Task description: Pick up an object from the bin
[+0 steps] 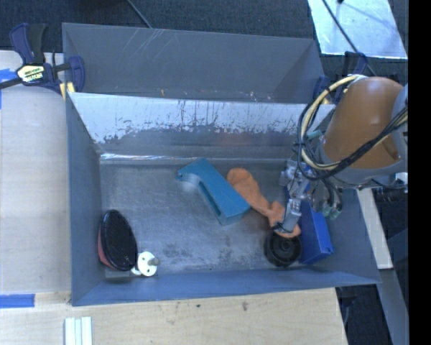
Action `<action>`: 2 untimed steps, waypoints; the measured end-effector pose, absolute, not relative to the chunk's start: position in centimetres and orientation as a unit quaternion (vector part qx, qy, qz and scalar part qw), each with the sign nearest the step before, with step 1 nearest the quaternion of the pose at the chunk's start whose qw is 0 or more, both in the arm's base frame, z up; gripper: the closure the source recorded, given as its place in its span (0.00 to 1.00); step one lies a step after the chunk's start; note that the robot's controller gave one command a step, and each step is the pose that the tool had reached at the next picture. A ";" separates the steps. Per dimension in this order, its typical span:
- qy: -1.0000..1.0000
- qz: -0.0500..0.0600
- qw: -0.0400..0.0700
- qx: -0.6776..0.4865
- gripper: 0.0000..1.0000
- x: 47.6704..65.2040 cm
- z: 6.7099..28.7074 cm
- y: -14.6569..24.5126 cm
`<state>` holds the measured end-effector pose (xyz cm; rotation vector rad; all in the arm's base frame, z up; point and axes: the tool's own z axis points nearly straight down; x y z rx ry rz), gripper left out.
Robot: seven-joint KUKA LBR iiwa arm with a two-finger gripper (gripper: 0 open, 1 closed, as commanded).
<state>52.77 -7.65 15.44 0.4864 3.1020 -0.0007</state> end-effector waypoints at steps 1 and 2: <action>0.988 0.000 0.000 0.154 0.00 52.8 15.3 -7.6; 0.989 0.000 0.005 0.150 0.00 51.9 10.0 -8.0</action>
Offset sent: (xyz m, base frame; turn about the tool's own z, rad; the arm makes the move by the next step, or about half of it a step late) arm -0.0155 -0.0044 -0.0844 -0.0132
